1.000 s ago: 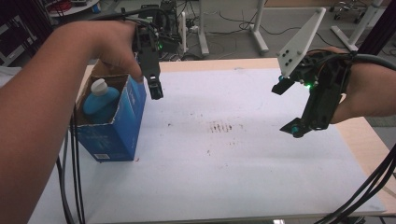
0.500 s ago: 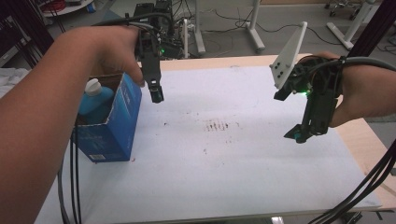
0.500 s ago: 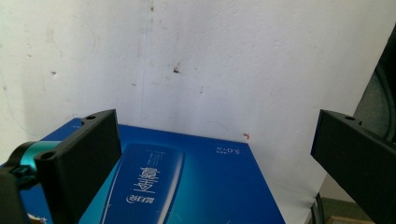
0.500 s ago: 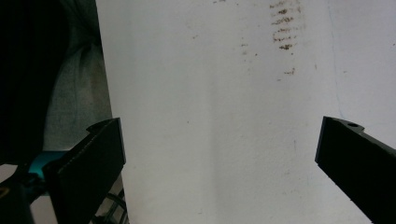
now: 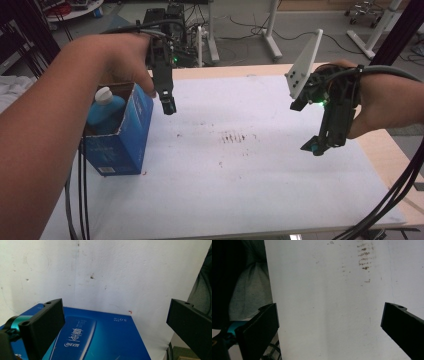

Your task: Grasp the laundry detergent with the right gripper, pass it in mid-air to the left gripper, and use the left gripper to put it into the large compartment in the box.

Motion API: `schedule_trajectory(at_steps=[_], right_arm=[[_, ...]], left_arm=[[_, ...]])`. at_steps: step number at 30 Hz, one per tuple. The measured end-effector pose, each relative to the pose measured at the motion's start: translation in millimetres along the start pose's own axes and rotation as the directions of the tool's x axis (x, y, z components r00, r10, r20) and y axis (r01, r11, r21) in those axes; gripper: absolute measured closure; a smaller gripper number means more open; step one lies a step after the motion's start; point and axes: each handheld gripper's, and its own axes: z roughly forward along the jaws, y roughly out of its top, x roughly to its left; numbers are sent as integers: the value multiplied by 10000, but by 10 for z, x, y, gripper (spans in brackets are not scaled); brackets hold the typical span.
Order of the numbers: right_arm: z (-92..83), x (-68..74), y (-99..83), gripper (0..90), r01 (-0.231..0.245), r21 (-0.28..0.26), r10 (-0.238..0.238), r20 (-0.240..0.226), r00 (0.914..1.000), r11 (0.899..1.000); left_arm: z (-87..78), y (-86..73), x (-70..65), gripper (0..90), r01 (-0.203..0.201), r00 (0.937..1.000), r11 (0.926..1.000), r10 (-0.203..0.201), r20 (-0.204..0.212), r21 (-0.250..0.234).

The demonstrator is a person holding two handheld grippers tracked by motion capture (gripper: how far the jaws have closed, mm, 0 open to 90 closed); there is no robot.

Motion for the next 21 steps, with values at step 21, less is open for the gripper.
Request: schedule_trajectory(at_steps=[21], right_arm=[[2,-57,32,7,-2,39,2,65,10000,10000]], left_arm=[[13,5,7,16,-90,10000,9997,89,-21,-226]])
